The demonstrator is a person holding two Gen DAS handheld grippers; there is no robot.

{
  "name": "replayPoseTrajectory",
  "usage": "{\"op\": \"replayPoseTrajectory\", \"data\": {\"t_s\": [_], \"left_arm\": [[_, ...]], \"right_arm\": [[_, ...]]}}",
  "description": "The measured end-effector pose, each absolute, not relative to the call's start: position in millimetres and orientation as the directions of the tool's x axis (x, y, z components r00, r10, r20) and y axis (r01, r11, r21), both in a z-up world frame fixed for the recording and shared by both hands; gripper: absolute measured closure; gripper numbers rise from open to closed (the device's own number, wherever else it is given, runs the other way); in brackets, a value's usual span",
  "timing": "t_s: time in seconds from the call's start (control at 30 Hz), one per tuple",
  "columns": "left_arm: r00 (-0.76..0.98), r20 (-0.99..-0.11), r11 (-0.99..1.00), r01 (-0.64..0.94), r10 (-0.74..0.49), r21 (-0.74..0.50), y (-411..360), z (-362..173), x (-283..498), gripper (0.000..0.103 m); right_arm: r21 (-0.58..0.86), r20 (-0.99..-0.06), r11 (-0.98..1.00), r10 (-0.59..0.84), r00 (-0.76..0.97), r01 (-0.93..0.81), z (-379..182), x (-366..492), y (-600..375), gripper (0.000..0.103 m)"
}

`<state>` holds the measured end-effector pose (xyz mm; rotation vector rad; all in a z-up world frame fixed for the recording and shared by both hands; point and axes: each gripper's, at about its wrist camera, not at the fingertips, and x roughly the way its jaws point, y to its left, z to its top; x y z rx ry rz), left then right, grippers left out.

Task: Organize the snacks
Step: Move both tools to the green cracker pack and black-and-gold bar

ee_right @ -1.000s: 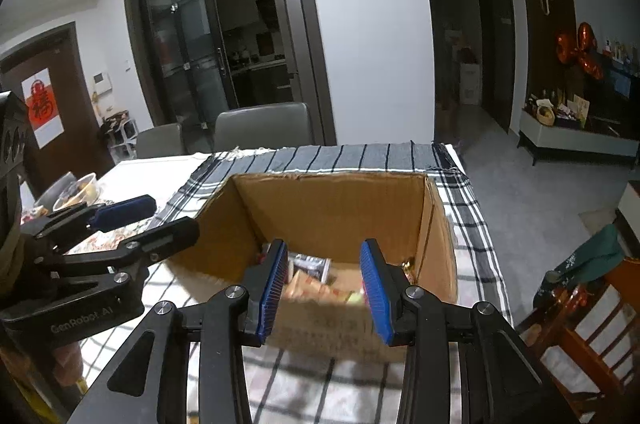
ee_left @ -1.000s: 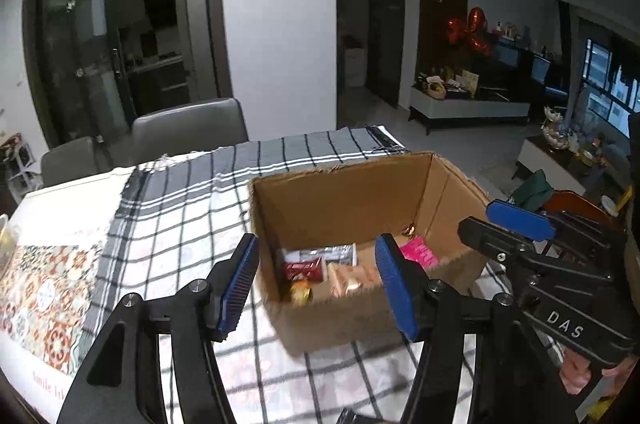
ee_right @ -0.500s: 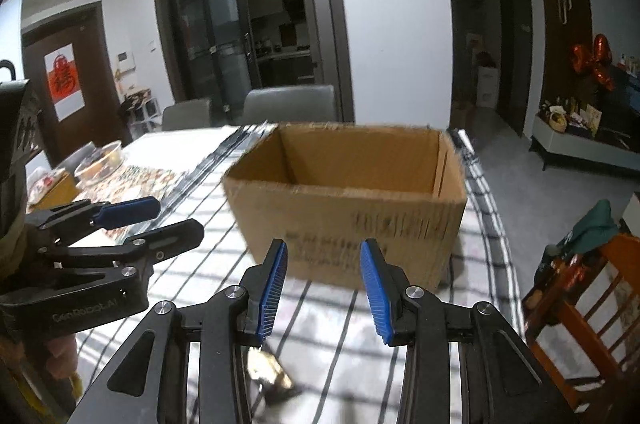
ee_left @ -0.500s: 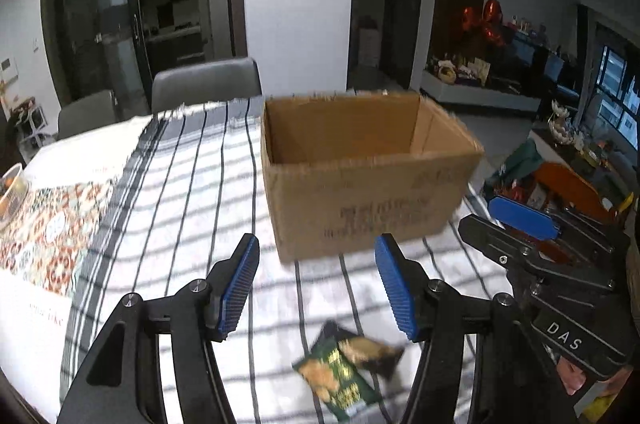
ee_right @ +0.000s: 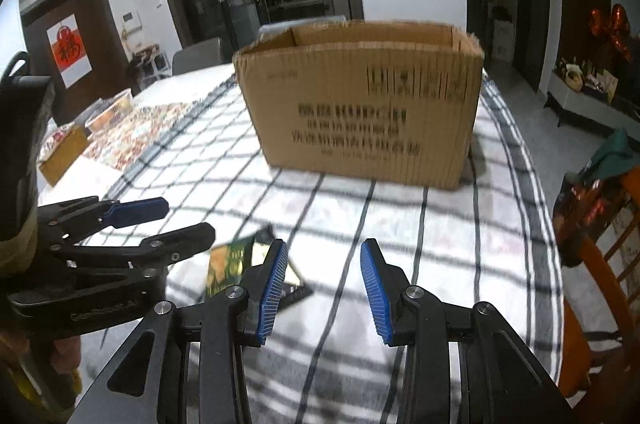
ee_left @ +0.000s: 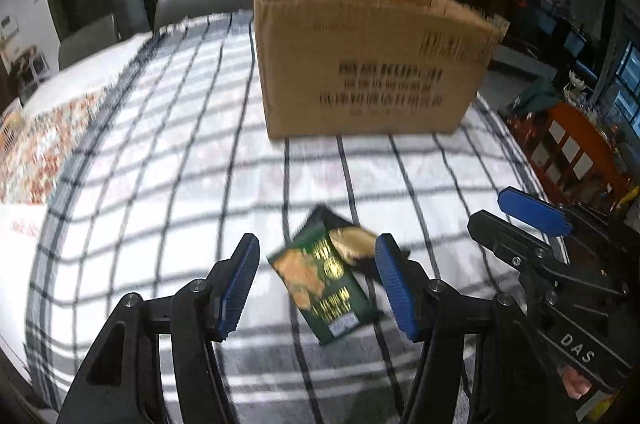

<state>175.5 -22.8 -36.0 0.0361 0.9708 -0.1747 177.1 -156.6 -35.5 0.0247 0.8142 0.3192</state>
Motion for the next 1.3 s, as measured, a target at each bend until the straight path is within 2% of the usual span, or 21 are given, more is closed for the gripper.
{"op": "replayPoseTrajectory", "data": {"t_s": [0.53, 1.0, 1.13, 1.3], "left_arm": [[0.48, -0.871, 0.995, 0.064, -0.102, -0.081, -22, -86, 184, 0.049], [0.483, -0.864, 0.99, 0.047, -0.14, -0.134, -12, -94, 186, 0.051], [0.489, -0.859, 0.988, 0.045, -0.15, -0.147, -9, -93, 184, 0.054], [0.506, -0.849, 0.988, 0.051, -0.152, -0.146, -2, -86, 181, 0.066]], "right_arm": [[0.177, -0.763, 0.951, 0.295, 0.575, -0.254, -68, 179, -151, 0.064], [0.169, -0.782, 0.95, 0.292, 0.551, -0.264, -72, 181, -139, 0.064], [0.165, -0.785, 0.949, 0.292, 0.546, -0.27, -72, 181, -135, 0.064], [0.171, -0.792, 0.94, 0.31, 0.526, -0.297, -74, 185, -129, 0.064]]}}
